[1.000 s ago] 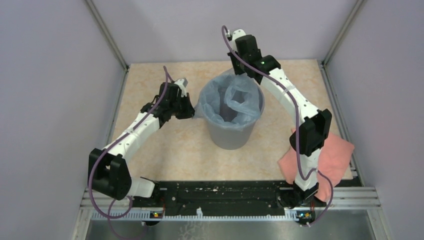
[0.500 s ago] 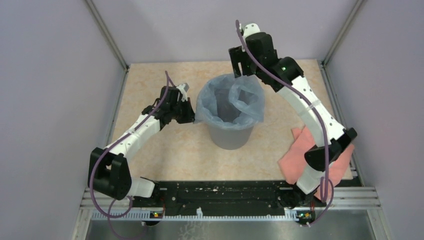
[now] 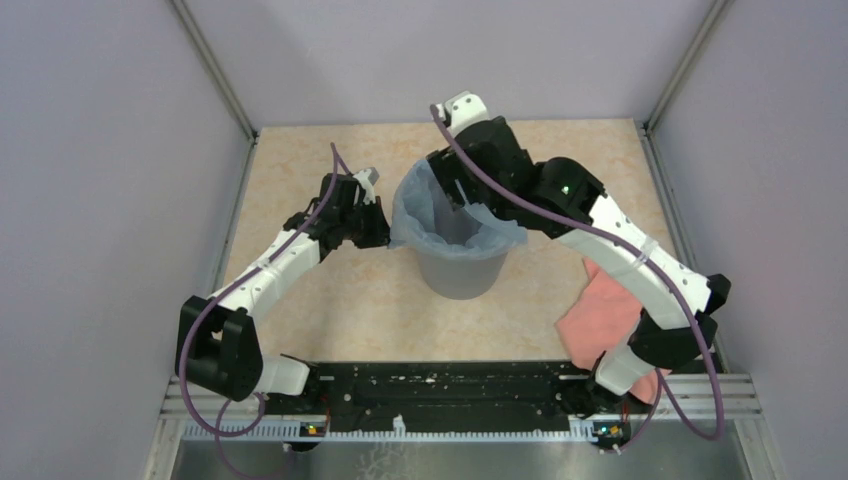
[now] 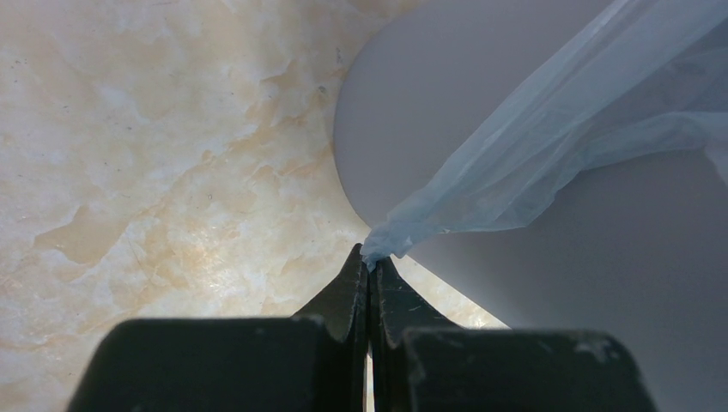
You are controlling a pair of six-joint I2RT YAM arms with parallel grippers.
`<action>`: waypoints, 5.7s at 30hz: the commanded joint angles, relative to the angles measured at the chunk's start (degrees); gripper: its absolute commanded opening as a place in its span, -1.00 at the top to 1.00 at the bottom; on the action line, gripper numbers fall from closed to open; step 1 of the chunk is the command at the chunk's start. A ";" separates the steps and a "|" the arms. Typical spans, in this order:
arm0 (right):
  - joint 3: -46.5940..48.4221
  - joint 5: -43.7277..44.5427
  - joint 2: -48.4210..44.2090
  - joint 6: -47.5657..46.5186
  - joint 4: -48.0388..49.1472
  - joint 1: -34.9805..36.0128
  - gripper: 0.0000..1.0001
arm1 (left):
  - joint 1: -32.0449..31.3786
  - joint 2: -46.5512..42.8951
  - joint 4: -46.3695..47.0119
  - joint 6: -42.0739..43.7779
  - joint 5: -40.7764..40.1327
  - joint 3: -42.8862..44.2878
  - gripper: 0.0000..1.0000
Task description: Put the trash bags into the trash bin
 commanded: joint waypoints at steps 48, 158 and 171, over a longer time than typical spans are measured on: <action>-32.08 -5.81 -20.94 12.19 16.30 -18.30 1.00 | 0.26 -1.23 2.05 1.42 1.32 0.87 1.00; -74.90 -29.03 -8.59 26.83 52.68 -44.10 0.62 | 21.39 14.53 2.84 -2.64 -9.04 -4.70 0.68; -71.24 -28.89 -18.20 23.51 43.74 -44.10 -0.12 | 16.77 7.78 0.81 -0.89 -10.22 -4.05 -0.21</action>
